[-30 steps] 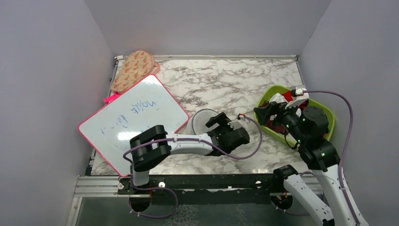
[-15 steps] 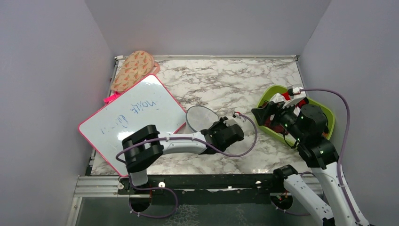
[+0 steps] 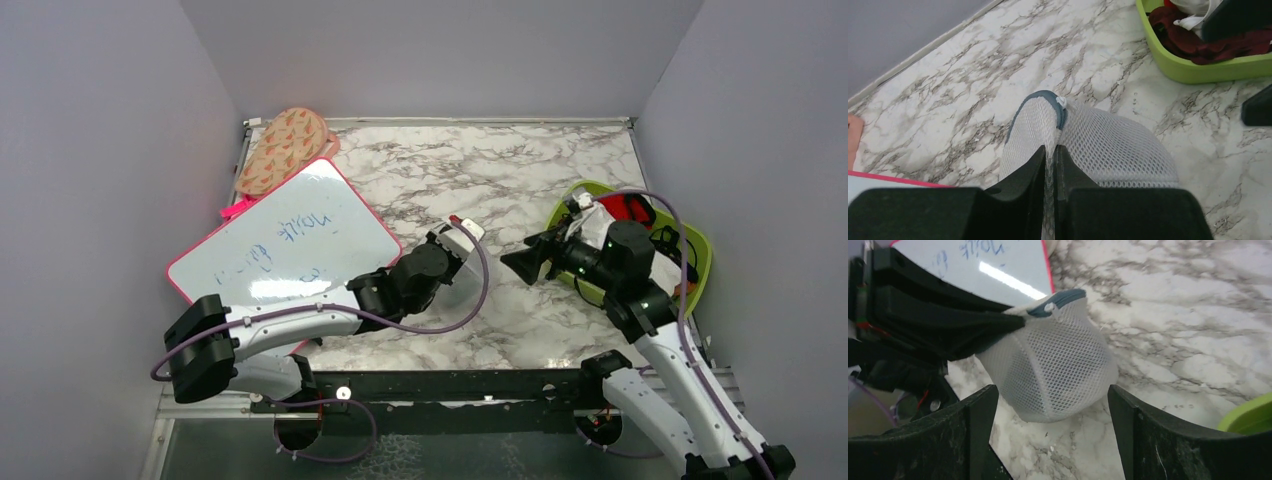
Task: Unzip the laundry bag and remove the bra
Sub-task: Pick up the laundry bag at the center of the board, then unzip the laundry bag at the center of the board.
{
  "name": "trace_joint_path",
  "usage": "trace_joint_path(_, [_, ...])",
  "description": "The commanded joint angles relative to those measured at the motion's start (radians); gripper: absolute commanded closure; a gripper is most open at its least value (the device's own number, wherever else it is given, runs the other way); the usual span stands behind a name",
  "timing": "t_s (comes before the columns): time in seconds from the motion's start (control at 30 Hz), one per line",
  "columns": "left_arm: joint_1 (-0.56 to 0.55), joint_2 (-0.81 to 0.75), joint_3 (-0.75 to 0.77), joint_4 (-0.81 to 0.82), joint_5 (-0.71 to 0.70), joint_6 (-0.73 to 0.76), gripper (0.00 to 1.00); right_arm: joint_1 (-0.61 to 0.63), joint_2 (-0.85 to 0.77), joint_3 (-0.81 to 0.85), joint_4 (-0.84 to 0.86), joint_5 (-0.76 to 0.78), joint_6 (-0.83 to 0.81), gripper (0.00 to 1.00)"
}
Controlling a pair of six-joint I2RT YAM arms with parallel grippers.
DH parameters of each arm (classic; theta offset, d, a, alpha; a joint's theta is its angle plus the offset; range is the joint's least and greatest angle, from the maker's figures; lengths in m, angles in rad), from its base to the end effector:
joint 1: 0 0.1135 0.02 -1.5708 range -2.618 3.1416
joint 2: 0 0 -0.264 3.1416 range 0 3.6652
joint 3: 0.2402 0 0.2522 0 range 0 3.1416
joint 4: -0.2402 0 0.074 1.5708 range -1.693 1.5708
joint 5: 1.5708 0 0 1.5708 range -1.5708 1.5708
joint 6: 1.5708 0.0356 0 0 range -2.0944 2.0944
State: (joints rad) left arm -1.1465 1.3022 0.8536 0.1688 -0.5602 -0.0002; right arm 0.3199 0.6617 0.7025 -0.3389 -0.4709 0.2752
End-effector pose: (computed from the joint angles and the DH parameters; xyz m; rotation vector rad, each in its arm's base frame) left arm 0.1394 -0.2627 0.2871 0.6397 1.7005 -0.2963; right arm 0.1421 0.0641 0.3146 -0.3778 1.8855 0.8445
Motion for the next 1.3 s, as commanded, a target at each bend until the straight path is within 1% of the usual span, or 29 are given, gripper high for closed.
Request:
trace_joint_path(0.0, [0.0, -0.053, -0.025, 0.094, 0.061, 0.037, 1.0, 0.004, 0.041, -0.114, 0.286, -0.29, 0.018, 0.22])
trace_joint_path(0.07, [0.0, -0.063, -0.03, 0.102, 0.071, 0.044, 1.0, 0.003, 0.069, -0.151, 0.397, -0.321, 0.061, 0.25])
trace_joint_path(0.17, [0.0, -0.08, -0.047, 0.127, 0.102, 0.056, 1.0, 0.002, 0.157, -0.155, 0.527, -0.429, 0.106, 0.3])
trace_joint_path(0.23, [0.0, -0.092, -0.057, 0.141, 0.131, 0.062, 1.0, 0.002, 0.219, -0.133, 0.571, -0.511, 0.102, 0.34])
trace_joint_path(0.33, [0.0, -0.104, -0.064, 0.152, 0.161, 0.065, 1.0, 0.002, 0.278, -0.109, 0.597, -0.54, 0.088, 0.42])
trace_joint_path(0.47, [0.001, -0.12, -0.073, 0.165, 0.21, 0.069, 1.0, -0.001, 0.342, -0.096, 0.63, -0.547, 0.092, 0.45])
trace_joint_path(0.63, [0.0, -0.123, -0.077, 0.167, 0.25, 0.078, 1.0, -0.045, 0.381, -0.131, 0.765, -0.609, 0.178, 0.45])
trace_joint_path(0.83, [0.0, -0.124, -0.079, 0.17, 0.307, 0.085, 1.0, -0.076, 0.417, -0.112, 0.73, -0.609, 0.16, 0.46])
trace_joint_path(0.93, [0.0, -0.125, -0.081, 0.172, 0.322, 0.089, 1.0, -0.085, 0.419, -0.121, 0.752, -0.622, 0.166, 0.48])
trace_joint_path(1.07, [0.0, -0.12, -0.08, 0.172, 0.328, 0.094, 1.0, -0.087, 0.433, -0.148, 0.822, -0.656, 0.194, 0.51])
trace_joint_path(1.17, [0.0, -0.115, -0.078, 0.172, 0.324, 0.097, 1.0, -0.087, 0.453, -0.166, 0.867, -0.696, 0.221, 0.54])
trace_joint_path(1.27, [0.001, -0.113, -0.077, 0.172, 0.322, 0.098, 1.0, -0.087, 0.467, -0.178, 0.873, -0.71, 0.216, 0.61])
